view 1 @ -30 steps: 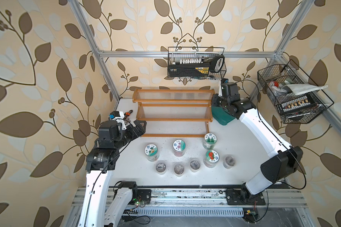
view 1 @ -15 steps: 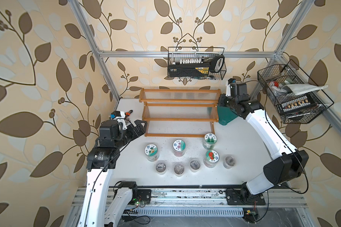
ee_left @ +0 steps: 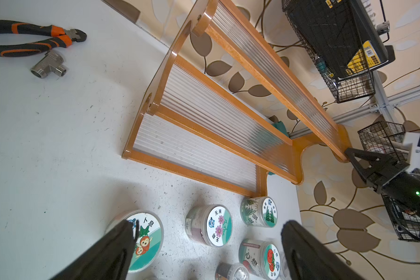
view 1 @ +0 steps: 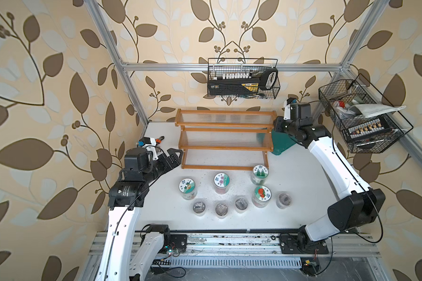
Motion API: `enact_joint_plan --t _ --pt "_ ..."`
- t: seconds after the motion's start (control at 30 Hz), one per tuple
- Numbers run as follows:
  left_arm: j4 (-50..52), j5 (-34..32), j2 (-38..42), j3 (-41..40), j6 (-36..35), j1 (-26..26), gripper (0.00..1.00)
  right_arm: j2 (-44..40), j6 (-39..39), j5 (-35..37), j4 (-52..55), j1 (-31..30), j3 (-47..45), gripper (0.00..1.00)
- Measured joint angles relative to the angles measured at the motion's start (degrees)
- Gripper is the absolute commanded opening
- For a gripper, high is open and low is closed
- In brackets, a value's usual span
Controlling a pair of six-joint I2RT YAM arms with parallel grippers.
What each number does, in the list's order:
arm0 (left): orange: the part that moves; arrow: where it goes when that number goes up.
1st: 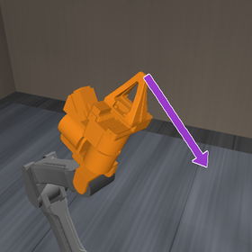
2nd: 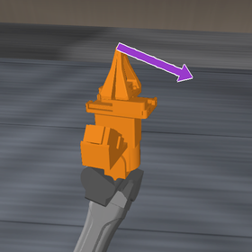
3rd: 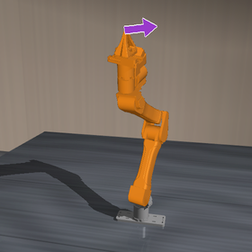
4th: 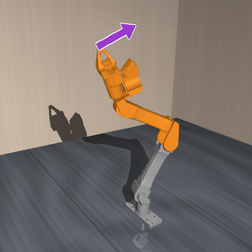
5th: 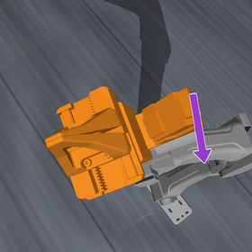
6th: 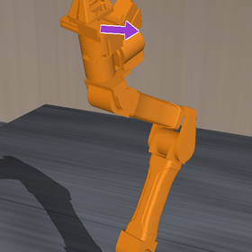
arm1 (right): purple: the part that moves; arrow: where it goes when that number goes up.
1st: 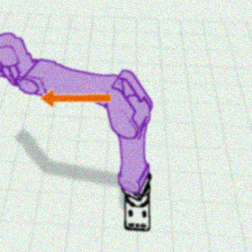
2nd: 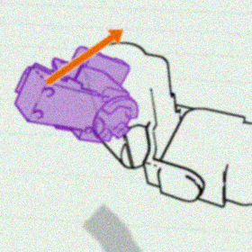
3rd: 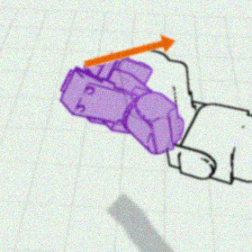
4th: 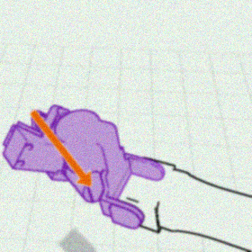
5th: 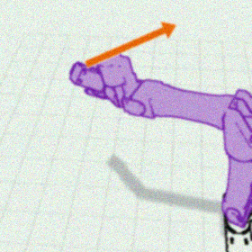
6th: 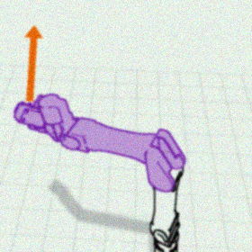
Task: Place the seed container on the shelf
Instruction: Move the shelf to the center of the board, then pick up the seed jar at the center of the board.
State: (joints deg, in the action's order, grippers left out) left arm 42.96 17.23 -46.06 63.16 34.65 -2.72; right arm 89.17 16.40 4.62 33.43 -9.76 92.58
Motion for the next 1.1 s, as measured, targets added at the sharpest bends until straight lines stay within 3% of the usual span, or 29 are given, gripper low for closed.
enact_joint_plan --t 0.07,0.17,0.57,0.83,1.1 --pt "0.0 0.2 -0.1 0.0 0.0 0.0 0.98 -0.3 -0.3 -0.4 0.2 0.5 0.0 0.61" --pt "0.0 0.8 -0.1 0.0 0.0 0.0 0.98 -0.5 -0.5 -1.4 1.4 0.8 0.7 0.66" --pt "0.9 1.1 -0.1 0.0 -0.9 0.0 0.98 -9.6 -0.7 -6.3 7.9 -2.2 2.1 0.69" --pt "4.8 1.1 0.0 1.0 -1.6 0.0 0.98 -17.9 1.0 -5.1 8.7 -17.0 -2.5 0.70" --pt "8.6 1.1 1.4 1.8 -1.6 0.0 0.98 -19.0 6.6 1.0 7.6 -39.0 -14.7 0.70"
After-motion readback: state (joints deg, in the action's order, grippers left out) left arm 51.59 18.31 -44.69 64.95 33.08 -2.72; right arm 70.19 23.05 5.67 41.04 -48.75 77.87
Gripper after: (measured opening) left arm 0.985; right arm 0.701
